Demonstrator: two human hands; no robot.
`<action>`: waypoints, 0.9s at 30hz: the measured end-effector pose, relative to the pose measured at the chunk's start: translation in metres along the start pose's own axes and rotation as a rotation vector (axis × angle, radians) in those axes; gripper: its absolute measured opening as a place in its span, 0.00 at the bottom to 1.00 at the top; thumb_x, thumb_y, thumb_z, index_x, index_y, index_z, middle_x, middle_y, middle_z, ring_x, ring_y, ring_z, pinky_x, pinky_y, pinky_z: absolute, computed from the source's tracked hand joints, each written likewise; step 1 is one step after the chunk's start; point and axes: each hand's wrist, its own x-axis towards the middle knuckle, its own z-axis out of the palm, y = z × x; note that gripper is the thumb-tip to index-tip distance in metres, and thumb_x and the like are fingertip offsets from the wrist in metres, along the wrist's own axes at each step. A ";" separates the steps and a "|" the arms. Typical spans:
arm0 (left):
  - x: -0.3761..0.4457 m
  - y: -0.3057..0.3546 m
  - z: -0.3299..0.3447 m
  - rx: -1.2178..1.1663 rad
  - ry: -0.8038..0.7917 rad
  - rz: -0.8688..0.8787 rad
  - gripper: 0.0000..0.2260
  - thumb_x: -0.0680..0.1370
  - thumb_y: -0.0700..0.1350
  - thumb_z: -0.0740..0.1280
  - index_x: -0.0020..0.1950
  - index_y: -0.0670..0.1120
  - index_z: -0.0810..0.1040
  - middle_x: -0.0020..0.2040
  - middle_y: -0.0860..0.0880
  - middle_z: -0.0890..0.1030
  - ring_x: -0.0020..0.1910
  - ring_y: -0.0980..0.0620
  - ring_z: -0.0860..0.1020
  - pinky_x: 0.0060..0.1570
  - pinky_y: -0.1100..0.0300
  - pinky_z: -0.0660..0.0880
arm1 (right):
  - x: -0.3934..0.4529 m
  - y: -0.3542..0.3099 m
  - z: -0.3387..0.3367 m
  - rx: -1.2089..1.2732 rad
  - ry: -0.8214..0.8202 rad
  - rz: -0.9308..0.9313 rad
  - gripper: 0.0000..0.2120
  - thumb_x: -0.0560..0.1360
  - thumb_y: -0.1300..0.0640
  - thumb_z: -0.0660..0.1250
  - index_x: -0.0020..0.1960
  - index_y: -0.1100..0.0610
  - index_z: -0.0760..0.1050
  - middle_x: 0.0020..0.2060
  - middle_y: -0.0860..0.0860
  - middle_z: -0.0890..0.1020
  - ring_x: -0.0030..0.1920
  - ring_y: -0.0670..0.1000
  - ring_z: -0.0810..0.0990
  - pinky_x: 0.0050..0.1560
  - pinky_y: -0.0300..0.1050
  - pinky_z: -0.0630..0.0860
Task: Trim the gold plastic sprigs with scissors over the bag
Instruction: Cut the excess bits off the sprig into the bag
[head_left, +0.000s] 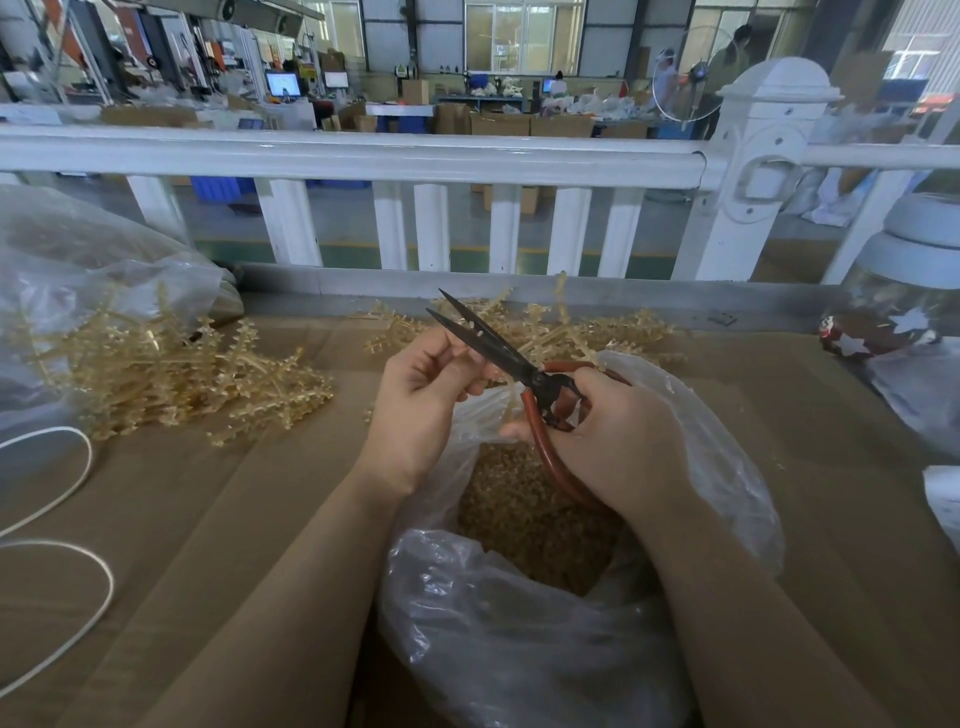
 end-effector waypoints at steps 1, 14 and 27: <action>0.000 0.000 0.000 0.000 -0.002 -0.002 0.08 0.81 0.30 0.60 0.51 0.37 0.78 0.39 0.45 0.79 0.35 0.59 0.75 0.38 0.68 0.71 | 0.000 0.000 -0.001 0.000 -0.003 0.003 0.34 0.69 0.22 0.56 0.47 0.51 0.81 0.34 0.42 0.81 0.31 0.42 0.76 0.34 0.37 0.79; -0.002 0.002 0.002 0.046 0.010 -0.006 0.10 0.82 0.39 0.56 0.50 0.38 0.77 0.38 0.47 0.82 0.35 0.53 0.77 0.40 0.62 0.72 | 0.001 -0.001 0.000 0.052 -0.038 0.016 0.38 0.67 0.19 0.52 0.47 0.51 0.82 0.33 0.41 0.80 0.32 0.42 0.77 0.36 0.37 0.78; -0.004 0.009 0.007 -0.021 0.001 -0.012 0.13 0.83 0.47 0.55 0.47 0.43 0.75 0.37 0.46 0.79 0.37 0.48 0.76 0.41 0.59 0.71 | 0.000 0.001 0.000 0.102 -0.073 0.046 0.25 0.67 0.25 0.65 0.40 0.47 0.77 0.31 0.40 0.78 0.31 0.40 0.76 0.33 0.33 0.74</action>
